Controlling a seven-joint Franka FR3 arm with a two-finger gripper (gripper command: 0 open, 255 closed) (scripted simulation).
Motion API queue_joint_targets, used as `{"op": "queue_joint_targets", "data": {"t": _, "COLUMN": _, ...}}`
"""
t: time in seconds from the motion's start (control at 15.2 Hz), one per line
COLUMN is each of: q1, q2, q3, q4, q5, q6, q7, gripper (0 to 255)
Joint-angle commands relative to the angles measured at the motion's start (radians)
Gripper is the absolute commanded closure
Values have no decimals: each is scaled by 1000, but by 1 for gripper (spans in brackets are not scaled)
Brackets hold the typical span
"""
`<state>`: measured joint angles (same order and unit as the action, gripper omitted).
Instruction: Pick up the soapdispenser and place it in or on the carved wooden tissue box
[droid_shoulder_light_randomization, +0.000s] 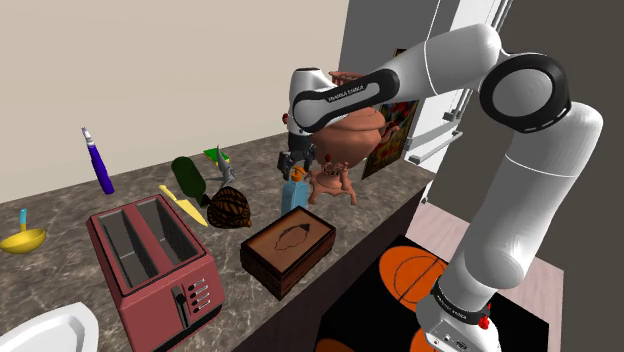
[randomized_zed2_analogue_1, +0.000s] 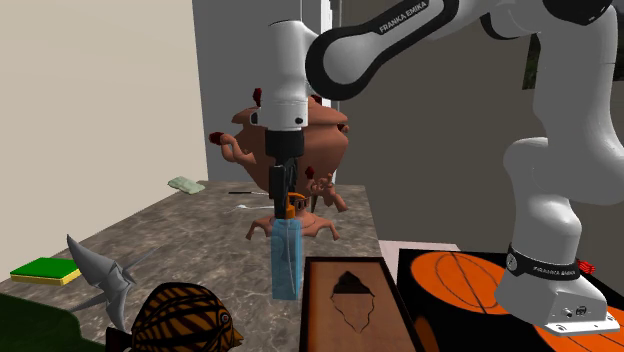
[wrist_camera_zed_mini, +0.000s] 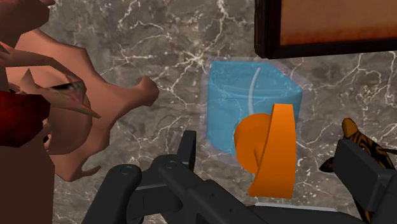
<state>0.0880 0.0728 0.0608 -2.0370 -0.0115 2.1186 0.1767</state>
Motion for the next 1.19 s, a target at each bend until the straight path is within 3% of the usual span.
{"op": "queue_joint_targets", "data": {"t": 0.0, "q1": 0, "q2": 1, "q3": 0, "q4": -2, "q5": 0, "q6": 3, "q7": -1, "gripper": 0}}
{"op": "queue_joint_targets", "data": {"t": 0.33, "q1": 0, "q2": 1, "q3": 0, "q4": -2, "q5": 0, "q6": 3, "q7": -1, "gripper": 0}}
{"op": "queue_joint_targets", "data": {"t": 0.4, "q1": 0, "q2": 1, "q3": 0, "q4": -2, "q5": 0, "q6": 3, "q7": -1, "gripper": 255}}
{"op": "queue_joint_targets", "data": {"t": 1.12, "q1": -1, "q2": -10, "q3": 0, "q4": 13, "q5": 1, "q6": -23, "q7": -1, "gripper": 255}}
